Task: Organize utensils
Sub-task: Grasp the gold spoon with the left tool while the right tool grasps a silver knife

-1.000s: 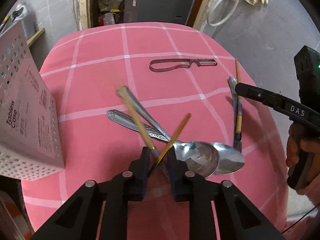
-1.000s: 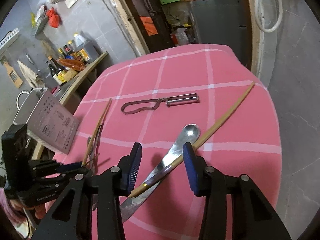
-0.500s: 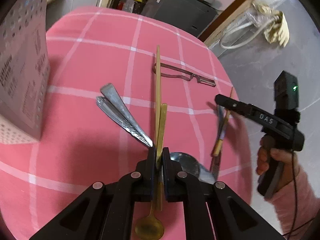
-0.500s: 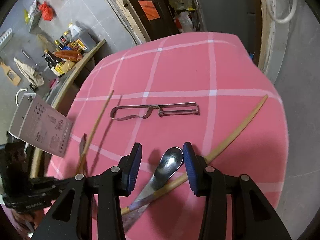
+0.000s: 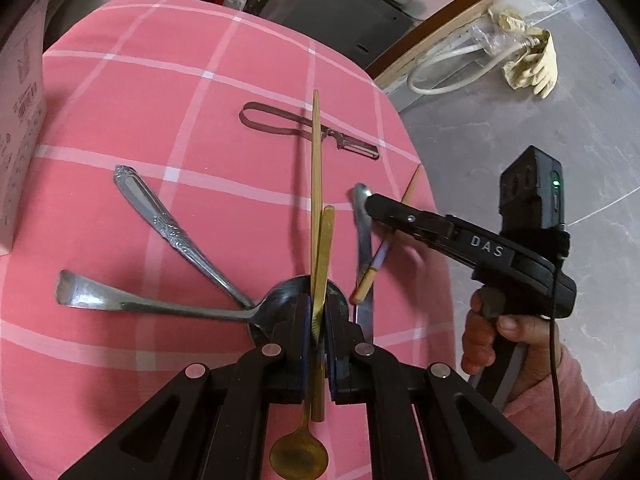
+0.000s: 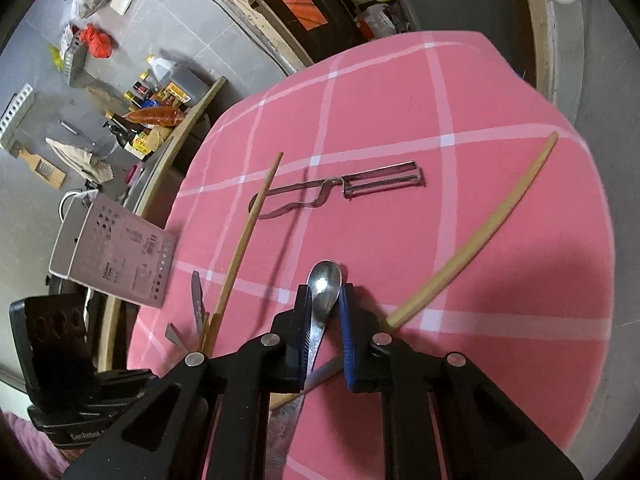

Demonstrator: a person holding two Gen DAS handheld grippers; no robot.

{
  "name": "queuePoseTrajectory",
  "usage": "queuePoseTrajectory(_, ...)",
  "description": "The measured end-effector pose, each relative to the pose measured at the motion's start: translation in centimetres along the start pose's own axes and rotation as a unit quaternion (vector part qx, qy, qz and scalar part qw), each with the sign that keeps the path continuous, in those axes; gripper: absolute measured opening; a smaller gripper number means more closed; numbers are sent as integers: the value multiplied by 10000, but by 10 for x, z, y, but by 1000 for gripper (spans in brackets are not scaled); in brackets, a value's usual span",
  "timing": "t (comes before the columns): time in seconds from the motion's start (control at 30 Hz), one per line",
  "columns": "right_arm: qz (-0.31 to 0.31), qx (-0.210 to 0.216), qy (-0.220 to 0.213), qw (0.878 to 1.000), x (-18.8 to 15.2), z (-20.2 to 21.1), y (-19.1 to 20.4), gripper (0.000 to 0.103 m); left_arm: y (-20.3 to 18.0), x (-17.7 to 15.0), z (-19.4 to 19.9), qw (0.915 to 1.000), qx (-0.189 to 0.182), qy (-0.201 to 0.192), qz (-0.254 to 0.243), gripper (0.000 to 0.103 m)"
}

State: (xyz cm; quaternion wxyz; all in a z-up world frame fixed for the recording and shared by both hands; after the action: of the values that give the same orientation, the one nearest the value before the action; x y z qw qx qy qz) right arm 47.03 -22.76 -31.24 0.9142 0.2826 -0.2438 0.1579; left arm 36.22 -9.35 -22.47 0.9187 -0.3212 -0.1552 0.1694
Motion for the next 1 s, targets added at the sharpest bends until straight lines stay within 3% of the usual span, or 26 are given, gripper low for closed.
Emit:
queuePoseTrajectory(0.3,-135,137,-48,9998,1,-8,2,14,19,-1,1,9989,-170,47,431,7)
queuePoseTrajectory(0.5,39,43,33,10000,5,-11,11,21,20,-4,4,9993,-93,-65,343,7)
queuePoseTrajectory(0.8,233,-122,17,9997,12,-15,16,21,15,-4,7,9990,-303,-109,310,7)
queuePoseTrajectory(0.87,253,72,239,9994,12,-24,18,19,11,-4,5,9989,-370,-88,277,7)
queuePoseTrajectory(1.0,535,-160,319,9979,12,-31,29,16,8,-2,4,9985,-436,-88,310,7)
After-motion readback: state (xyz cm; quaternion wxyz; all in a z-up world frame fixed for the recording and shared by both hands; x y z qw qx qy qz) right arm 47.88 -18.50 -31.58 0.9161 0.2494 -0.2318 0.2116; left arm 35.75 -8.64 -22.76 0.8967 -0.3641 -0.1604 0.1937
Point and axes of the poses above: each gripper's, at about its wrist camera, not at the fingertips, and z roughly against the way its jaws point, y to its left, x to its top, the point moved 3 cm from there along -z, roughly the way its jaws point, and after that the axes turned 13 degrees about z, right-handed, at the moved point
